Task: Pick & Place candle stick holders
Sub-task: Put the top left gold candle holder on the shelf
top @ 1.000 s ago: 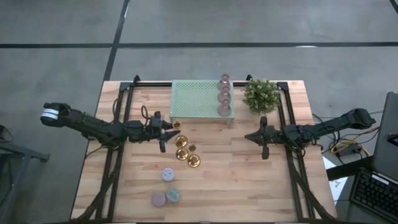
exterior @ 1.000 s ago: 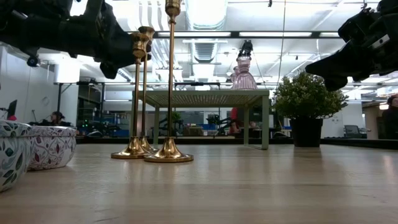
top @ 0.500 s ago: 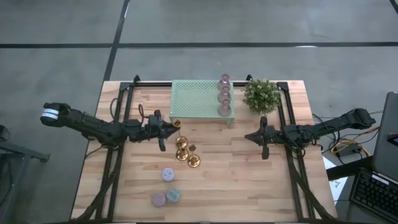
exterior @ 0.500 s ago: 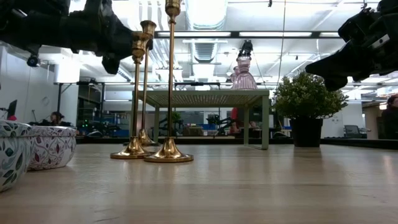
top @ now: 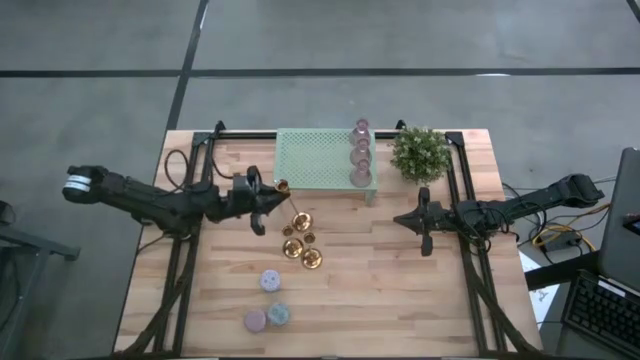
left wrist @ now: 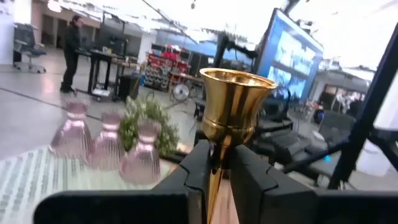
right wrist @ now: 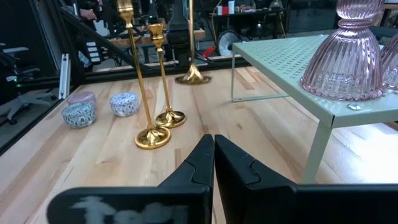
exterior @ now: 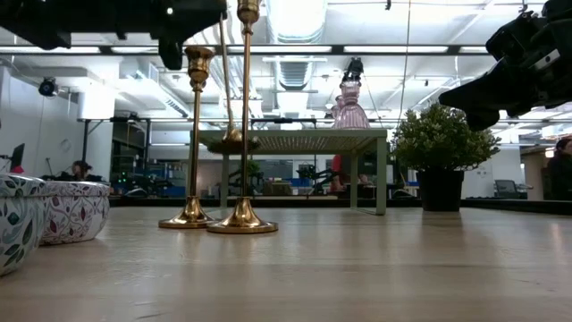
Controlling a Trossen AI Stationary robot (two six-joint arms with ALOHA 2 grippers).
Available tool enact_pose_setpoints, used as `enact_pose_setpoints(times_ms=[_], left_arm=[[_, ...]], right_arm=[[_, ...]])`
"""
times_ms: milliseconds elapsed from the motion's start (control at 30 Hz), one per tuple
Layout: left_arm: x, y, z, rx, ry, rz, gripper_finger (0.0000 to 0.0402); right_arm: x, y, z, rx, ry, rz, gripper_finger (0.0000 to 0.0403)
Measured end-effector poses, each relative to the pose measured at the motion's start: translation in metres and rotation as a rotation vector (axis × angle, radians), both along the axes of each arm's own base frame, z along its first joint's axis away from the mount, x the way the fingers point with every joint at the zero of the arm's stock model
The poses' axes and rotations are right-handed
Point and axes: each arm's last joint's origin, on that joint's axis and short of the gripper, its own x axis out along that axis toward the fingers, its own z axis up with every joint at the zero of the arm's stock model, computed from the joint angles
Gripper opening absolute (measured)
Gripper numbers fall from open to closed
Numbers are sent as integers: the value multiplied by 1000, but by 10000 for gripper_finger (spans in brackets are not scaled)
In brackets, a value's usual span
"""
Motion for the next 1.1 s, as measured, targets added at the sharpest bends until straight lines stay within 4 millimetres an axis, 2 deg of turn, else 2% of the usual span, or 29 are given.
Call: enact_pose_setpoints(times_ms=[133,300,400,533,633,800,867,1000,1100], left_arm=[[4,3,18,0,-59,28,43],[15,9,33,15,56,78,43],[18,9,58,51,-10,83,43],[19,12,66,76,-12,104,44],[16,18,82,81,-85,135,44],[19,39,87,71,-90,222,44],[27,47,84,63,-61,237,44],[40,65,96,69,-61,304,44],[56,72,95,94,16,330,44]], right_arm=[[0,0,0,0,0,0,8],[0,0,0,-1,3,0,8],[0,0,0,-1,3,1,8],[0,0,0,-1,3,1,8],[0,0,0,-1,4,1,8],[0,0,0,-1,4,0,8],[0,0,0,-1,4,0,8],[0,0,0,-1,3,2,8],[0,0,0,-1,2,1,8]])
